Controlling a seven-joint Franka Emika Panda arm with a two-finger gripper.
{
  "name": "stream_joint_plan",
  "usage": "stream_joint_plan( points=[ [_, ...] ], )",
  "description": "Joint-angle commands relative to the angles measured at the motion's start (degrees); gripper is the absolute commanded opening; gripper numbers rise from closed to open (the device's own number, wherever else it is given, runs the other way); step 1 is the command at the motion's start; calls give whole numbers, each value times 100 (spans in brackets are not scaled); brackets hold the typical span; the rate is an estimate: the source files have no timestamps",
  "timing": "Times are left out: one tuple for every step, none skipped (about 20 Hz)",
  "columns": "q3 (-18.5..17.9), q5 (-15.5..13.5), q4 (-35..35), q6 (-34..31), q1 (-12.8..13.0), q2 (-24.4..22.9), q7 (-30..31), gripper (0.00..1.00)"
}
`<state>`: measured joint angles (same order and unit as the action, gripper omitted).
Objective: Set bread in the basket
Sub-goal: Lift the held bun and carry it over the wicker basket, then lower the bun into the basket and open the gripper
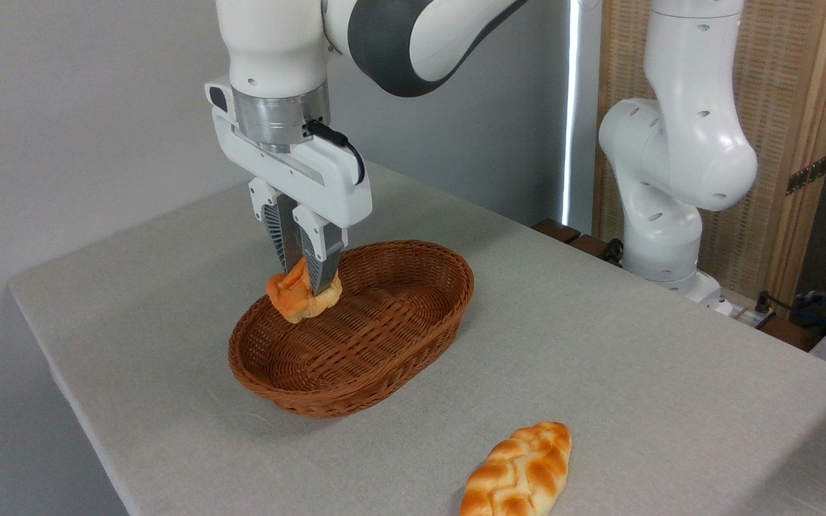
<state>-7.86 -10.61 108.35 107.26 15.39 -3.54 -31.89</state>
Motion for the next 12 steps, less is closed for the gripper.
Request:
stream_joint_plan(
  points=[
    [-67,33,2,-21,61,-15,16,86],
    [-75,33,2,-4,60,-6,16,86],
    [-93,33,-7,-4,60,11,16,88],
    [-110,33,-7,-4,60,12,16,89],
    [-119,33,-16,-4,52,20,7,92],
    [-119,41,-25,5,43,47,7,97],
    [-119,50,-34,5,34,47,7,100],
    [-119,120,-34,5,34,47,7,100],
    [-119,181,-34,5,34,47,16,100],
    [-119,199,-34,5,34,47,25,100],
    [-119,200,-42,5,34,47,16,100],
    [-119,200,-42,5,34,47,25,100]
  ],
)
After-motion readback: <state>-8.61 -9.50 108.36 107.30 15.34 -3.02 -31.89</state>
